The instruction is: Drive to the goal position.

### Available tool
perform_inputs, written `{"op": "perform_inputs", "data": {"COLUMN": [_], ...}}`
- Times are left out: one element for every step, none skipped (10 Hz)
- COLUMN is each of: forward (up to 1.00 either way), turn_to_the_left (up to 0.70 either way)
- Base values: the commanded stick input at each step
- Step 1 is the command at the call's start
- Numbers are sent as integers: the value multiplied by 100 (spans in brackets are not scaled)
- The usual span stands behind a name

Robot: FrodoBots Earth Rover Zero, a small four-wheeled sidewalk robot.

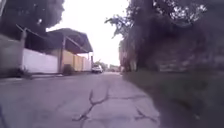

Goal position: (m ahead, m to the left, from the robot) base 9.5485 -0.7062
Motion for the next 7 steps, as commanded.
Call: {"op": "perform_inputs", "data": {"forward": [70,70,70,70,70,70,70], "turn_to_the_left": [0,0,0,0,0,-15,-35]}}
